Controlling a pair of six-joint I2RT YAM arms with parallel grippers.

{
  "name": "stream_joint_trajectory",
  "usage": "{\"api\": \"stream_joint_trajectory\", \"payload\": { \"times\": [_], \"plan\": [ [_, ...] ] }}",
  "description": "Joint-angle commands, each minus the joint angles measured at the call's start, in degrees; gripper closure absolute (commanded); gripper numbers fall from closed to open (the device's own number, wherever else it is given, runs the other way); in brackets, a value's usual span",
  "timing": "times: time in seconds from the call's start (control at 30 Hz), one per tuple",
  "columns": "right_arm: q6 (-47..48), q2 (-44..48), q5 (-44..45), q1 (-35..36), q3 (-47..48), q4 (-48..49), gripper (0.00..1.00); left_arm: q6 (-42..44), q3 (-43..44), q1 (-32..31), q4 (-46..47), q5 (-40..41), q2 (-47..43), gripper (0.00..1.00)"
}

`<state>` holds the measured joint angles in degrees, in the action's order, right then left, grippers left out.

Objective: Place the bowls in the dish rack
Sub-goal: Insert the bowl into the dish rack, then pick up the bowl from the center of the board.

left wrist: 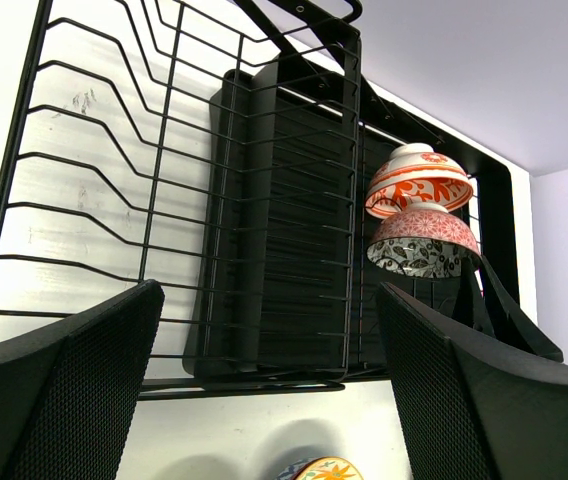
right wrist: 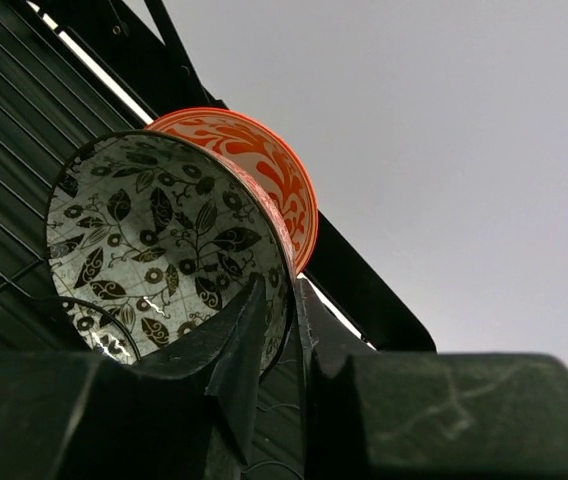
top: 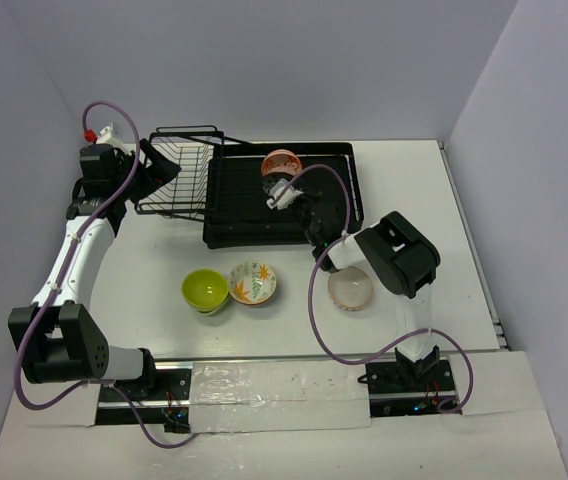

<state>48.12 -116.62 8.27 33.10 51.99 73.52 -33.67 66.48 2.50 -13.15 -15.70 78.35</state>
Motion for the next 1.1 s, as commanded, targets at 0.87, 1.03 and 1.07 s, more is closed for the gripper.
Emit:
{"api": "stream_joint_trajectory", "payload": {
  "times": [0.87,1.03,1.07],
  "plan": [
    [-8.47,7.10,0.78,-1.20,-4.79,6.21,0.53,-0.26,1.55,0.84,1.46,-1.26,-0.83,0.08],
    [-10.15,11.31,1.74,-1.11,-6.72,5.32,0.51,-0.34,1.46,1.28,1.55,-1.26,-1.27,0.08],
    [-10.58,12.02,1.83,-1.11,-7.16,4.63,0.51,-0.34,1.37,1.28,1.63,-1.17,-1.44,0.08]
  ]
}}
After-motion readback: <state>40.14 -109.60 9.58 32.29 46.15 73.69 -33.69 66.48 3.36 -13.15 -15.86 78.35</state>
